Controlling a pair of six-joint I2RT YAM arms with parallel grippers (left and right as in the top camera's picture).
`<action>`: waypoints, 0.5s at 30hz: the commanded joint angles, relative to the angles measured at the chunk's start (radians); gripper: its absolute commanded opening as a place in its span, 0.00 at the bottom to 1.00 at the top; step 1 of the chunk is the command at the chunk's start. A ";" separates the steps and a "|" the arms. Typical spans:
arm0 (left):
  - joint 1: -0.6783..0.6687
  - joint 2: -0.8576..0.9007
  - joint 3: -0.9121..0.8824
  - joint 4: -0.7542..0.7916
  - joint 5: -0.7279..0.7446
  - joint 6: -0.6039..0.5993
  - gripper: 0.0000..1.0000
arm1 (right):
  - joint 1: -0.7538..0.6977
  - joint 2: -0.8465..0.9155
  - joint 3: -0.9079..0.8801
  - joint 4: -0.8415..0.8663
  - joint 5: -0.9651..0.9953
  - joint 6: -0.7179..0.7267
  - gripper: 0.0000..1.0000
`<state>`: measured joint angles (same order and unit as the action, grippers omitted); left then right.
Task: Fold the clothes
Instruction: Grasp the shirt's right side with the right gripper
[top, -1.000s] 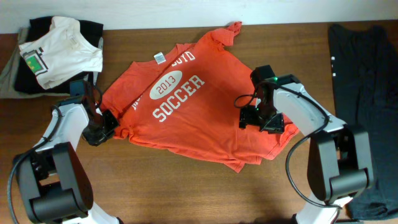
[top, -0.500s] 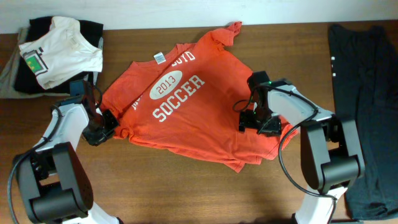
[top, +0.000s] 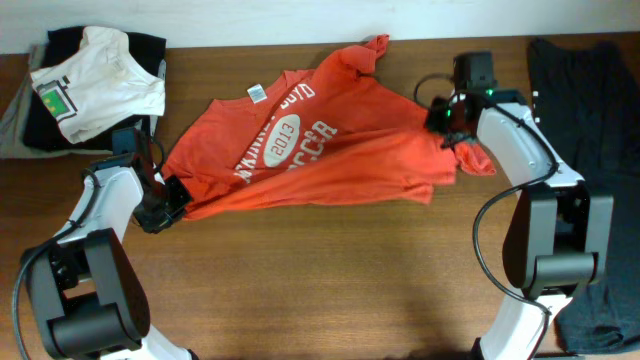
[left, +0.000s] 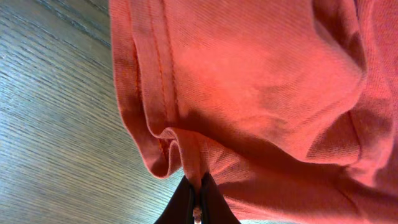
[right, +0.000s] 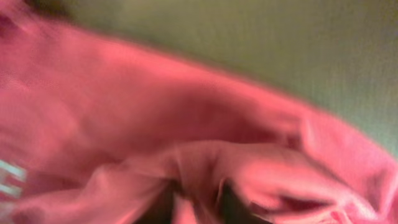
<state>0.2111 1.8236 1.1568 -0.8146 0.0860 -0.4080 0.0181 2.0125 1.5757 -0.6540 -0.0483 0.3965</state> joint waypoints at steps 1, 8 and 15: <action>0.000 0.000 0.004 0.006 -0.004 0.013 0.04 | 0.014 -0.008 0.129 -0.036 0.014 -0.026 0.99; 0.001 0.000 0.004 0.002 -0.003 0.013 0.04 | 0.021 -0.009 0.157 -0.581 -0.110 -0.027 0.99; 0.001 0.000 0.004 -0.002 -0.003 0.013 0.04 | 0.074 -0.008 -0.121 -0.344 -0.045 -0.026 0.81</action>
<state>0.2111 1.8236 1.1568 -0.8143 0.0853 -0.4080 0.0818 2.0071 1.5547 -1.0821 -0.1165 0.3698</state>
